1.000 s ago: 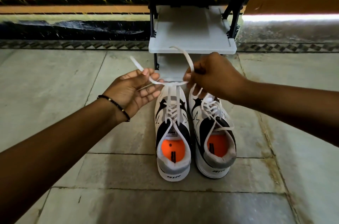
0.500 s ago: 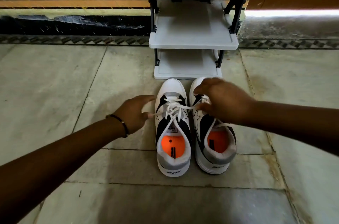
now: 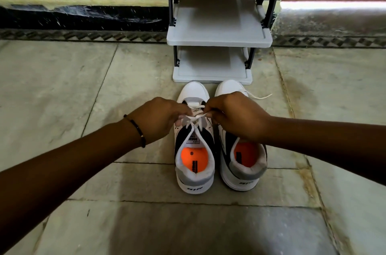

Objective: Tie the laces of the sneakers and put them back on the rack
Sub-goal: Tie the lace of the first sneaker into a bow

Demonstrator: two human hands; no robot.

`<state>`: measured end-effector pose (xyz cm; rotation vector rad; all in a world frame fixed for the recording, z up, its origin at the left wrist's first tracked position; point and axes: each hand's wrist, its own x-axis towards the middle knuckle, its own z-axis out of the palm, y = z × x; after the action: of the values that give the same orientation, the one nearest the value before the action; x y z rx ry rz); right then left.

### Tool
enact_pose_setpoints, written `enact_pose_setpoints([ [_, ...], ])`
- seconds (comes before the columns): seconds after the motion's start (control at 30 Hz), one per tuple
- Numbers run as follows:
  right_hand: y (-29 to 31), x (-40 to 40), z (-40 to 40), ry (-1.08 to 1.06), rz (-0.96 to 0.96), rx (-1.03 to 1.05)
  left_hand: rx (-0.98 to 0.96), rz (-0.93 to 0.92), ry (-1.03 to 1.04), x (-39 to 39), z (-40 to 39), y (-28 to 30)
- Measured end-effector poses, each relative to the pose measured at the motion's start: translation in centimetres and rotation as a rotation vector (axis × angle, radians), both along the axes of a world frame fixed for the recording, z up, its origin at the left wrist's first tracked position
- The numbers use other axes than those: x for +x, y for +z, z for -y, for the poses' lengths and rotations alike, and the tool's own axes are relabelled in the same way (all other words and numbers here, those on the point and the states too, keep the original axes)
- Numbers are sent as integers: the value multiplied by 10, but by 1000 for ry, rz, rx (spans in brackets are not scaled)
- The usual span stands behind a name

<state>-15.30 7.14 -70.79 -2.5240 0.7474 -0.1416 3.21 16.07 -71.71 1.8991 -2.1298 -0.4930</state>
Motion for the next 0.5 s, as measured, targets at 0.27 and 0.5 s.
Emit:
enact_pose_setpoints([
  [0.27, -18, -27, -1, 248, -229, -306, 177, 156, 101, 27, -20, -15],
  [0.5, -20, -29, 7, 343, -271, -394, 127, 302, 16, 30, -16, -19],
])
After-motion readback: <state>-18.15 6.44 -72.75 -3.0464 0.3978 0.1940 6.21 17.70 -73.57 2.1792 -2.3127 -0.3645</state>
